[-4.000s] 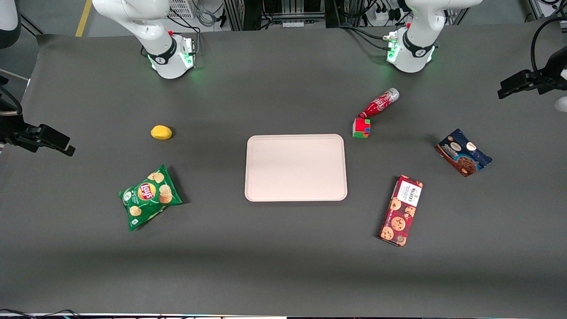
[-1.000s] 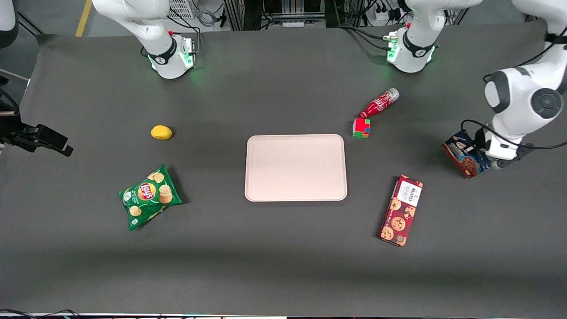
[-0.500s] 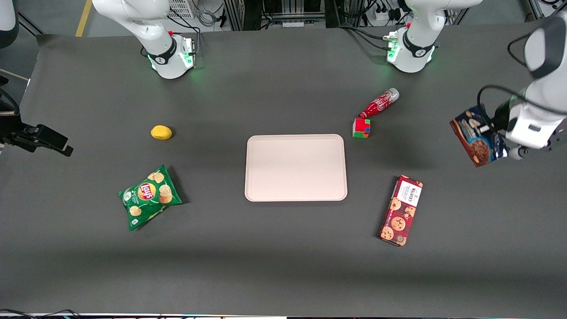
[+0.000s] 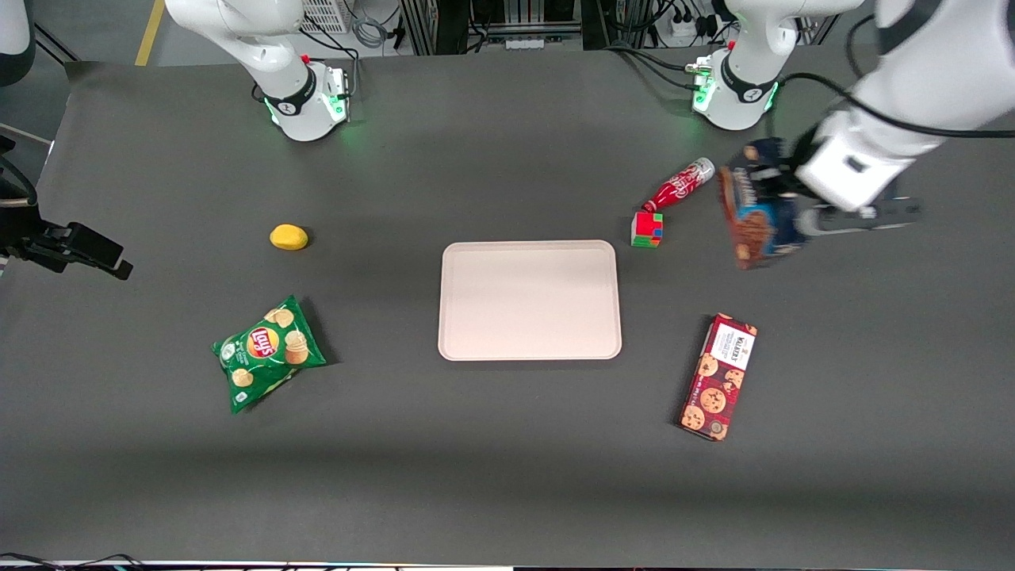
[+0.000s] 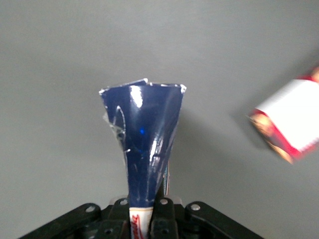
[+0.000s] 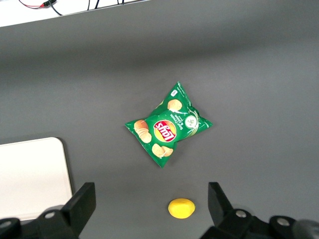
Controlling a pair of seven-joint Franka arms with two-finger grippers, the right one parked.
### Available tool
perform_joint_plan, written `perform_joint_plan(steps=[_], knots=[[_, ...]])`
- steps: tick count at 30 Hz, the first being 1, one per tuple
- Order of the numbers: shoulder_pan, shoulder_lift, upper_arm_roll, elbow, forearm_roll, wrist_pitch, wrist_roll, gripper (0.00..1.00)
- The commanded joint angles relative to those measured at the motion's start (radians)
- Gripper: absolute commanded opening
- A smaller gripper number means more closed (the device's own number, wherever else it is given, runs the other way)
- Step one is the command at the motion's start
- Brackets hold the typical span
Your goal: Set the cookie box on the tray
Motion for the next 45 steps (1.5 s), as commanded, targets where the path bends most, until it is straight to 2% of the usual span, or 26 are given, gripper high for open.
perform_joint_plan(steps=[1, 11, 21, 29, 36, 41, 43, 45], knots=[[0.0, 0.092, -0.077, 0.035, -0.039, 0.069, -0.025, 0.12], [-0.009, 0.322, -0.188, -0.015, -0.031, 0.351, -0.1, 0.07], [-0.032, 0.402, -0.248, -0.184, 0.022, 0.665, -0.209, 0.09], [-0.035, 0.424, -0.257, -0.256, 0.119, 0.741, -0.209, 0.11], [-0.033, 0.454, -0.257, -0.262, 0.134, 0.762, -0.208, 0.13], [-0.035, 0.471, -0.257, -0.261, 0.16, 0.773, -0.209, 0.2], [-0.035, 0.48, -0.257, -0.262, 0.163, 0.788, -0.213, 0.28], [-0.035, 0.49, -0.257, -0.261, 0.163, 0.791, -0.213, 0.29]])
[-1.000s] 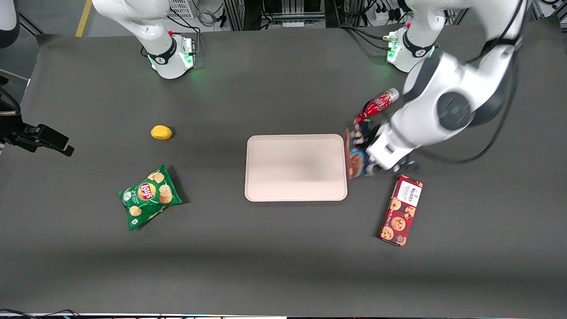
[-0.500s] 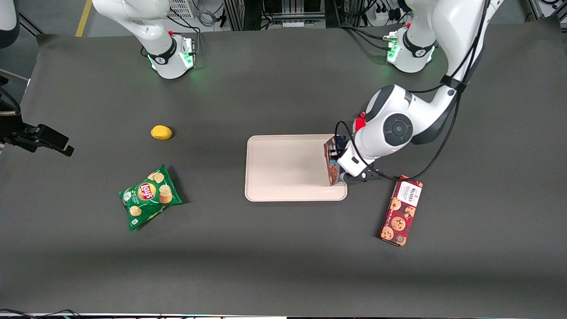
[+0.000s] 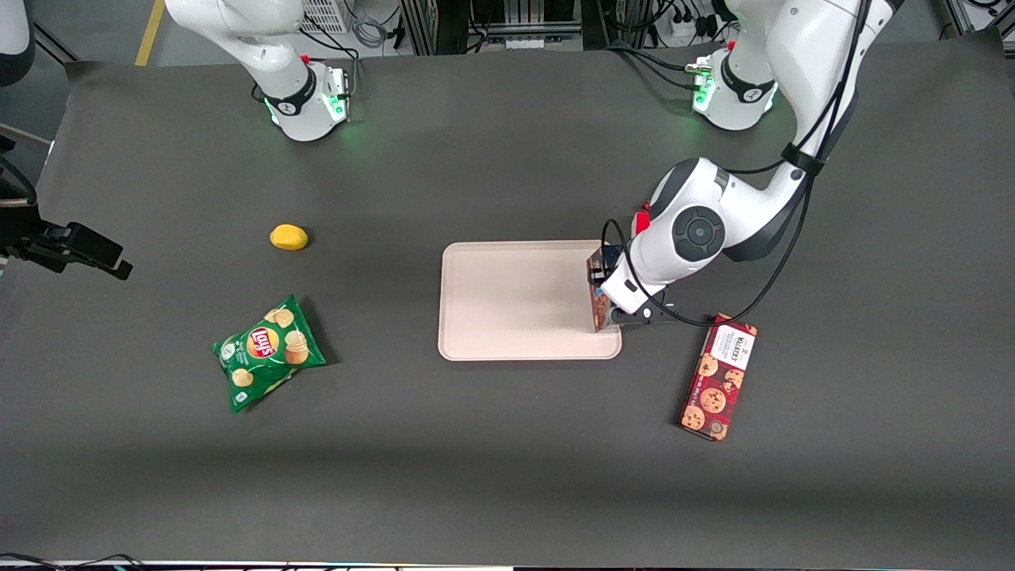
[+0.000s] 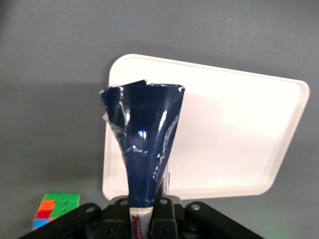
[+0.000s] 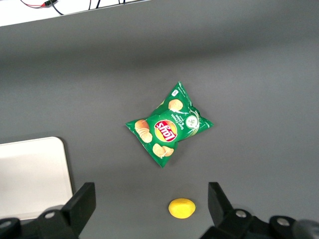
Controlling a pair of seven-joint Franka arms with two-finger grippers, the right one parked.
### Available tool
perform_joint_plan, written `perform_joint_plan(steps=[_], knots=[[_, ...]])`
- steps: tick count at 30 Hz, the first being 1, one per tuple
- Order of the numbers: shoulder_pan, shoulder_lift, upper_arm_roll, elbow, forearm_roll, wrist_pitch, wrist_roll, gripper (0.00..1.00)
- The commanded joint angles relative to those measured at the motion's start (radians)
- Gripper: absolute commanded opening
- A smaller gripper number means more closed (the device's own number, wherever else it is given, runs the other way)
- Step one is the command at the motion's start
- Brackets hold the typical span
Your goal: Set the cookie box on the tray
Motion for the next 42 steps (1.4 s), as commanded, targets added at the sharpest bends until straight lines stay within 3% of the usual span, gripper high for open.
perform_joint_plan(steps=[1, 5, 6, 8, 9, 19, 28, 35, 42], knots=[[-0.002, 0.021, -0.002, 0.0, 0.027, 0.03, -0.027, 0.3], [-0.002, 0.024, -0.002, 0.0, 0.025, 0.039, -0.03, 0.47], [0.0, 0.024, -0.002, 0.0, 0.025, 0.039, -0.036, 0.56], [0.0, 0.024, -0.002, 0.003, 0.025, 0.037, -0.045, 0.89], [0.001, 0.024, -0.002, 0.004, 0.025, 0.036, -0.047, 0.99], [0.013, -0.08, 0.007, 0.059, 0.025, -0.1, -0.18, 1.0], [0.023, -0.209, 0.096, 0.305, 0.018, -0.496, -0.145, 1.0], [0.023, -0.297, 0.258, 0.516, 0.016, -0.919, 0.145, 1.0], [0.023, -0.444, 0.435, 0.561, 0.025, -1.131, 0.382, 1.0]])
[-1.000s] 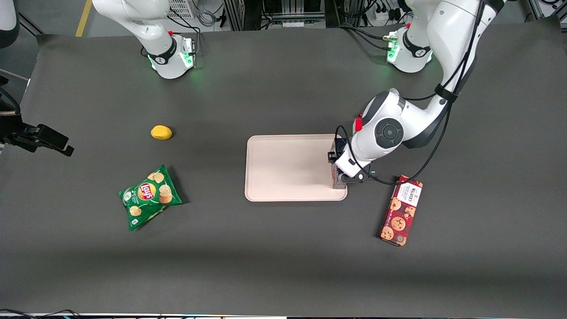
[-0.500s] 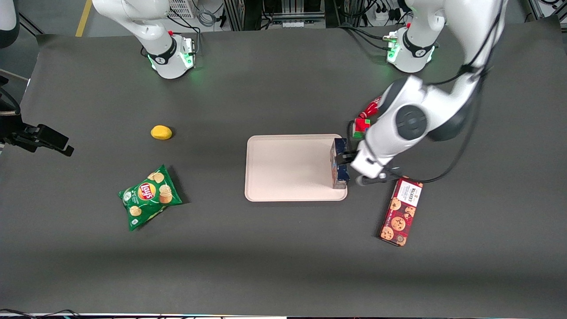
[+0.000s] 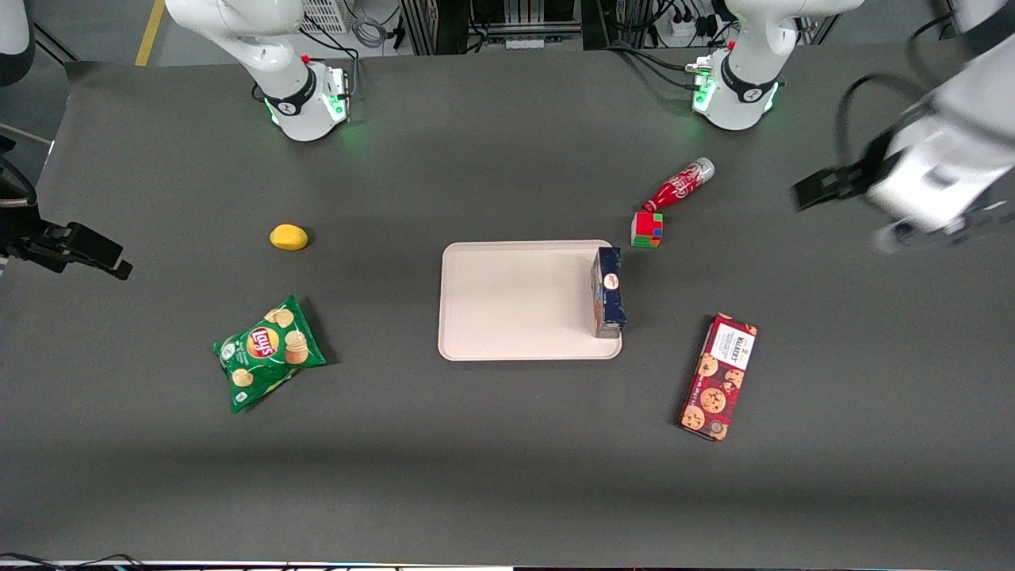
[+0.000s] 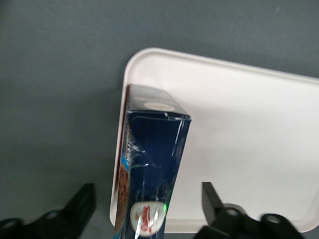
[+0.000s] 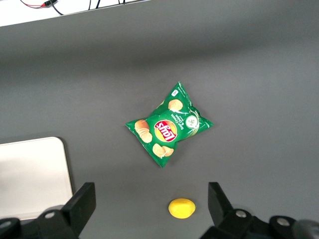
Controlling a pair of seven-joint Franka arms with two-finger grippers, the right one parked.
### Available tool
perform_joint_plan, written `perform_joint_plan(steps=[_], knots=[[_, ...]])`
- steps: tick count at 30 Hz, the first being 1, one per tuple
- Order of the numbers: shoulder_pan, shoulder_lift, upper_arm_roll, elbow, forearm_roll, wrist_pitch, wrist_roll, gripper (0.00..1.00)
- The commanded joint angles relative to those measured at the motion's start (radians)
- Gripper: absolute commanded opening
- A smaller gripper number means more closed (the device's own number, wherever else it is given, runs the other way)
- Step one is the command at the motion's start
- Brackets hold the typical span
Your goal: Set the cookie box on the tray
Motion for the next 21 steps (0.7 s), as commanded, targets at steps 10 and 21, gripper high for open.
perform_joint_plan(steps=[10, 21], knots=[[-0.009, -0.36, 0.149, -0.357, 0.05, 0.038, 0.295, 1.0], [-0.009, -0.465, 0.16, -0.545, 0.05, 0.182, 0.303, 1.0]])
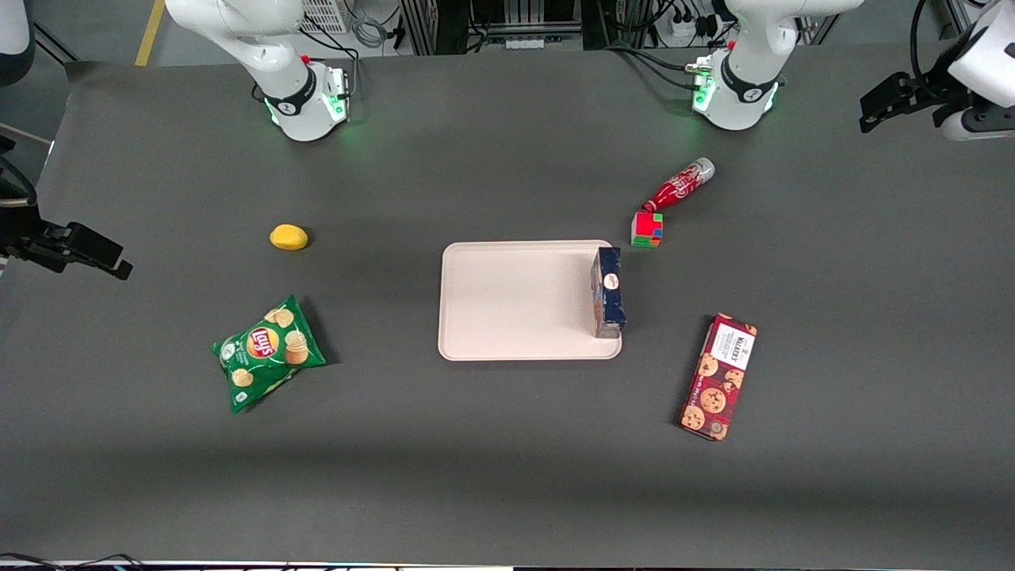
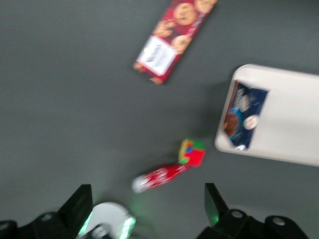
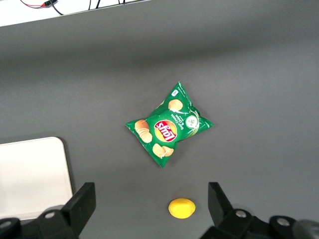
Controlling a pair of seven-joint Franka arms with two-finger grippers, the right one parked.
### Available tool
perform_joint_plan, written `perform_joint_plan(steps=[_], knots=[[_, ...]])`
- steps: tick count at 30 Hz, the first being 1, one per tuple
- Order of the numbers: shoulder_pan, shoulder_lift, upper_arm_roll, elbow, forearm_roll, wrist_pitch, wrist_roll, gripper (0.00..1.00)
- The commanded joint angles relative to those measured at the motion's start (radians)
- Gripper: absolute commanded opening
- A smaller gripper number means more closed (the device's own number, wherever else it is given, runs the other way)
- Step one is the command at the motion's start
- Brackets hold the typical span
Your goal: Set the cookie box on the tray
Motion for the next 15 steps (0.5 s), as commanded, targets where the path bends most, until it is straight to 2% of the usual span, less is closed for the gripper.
perform_joint_plan(steps=[1, 15], knots=[[-0.015, -0.056, 0.013, -0.073, 0.015, 0.061, 0.021, 1.0], [-0.017, -0.051, 0.013, -0.063, 0.015, 0.072, 0.021, 1.0]])
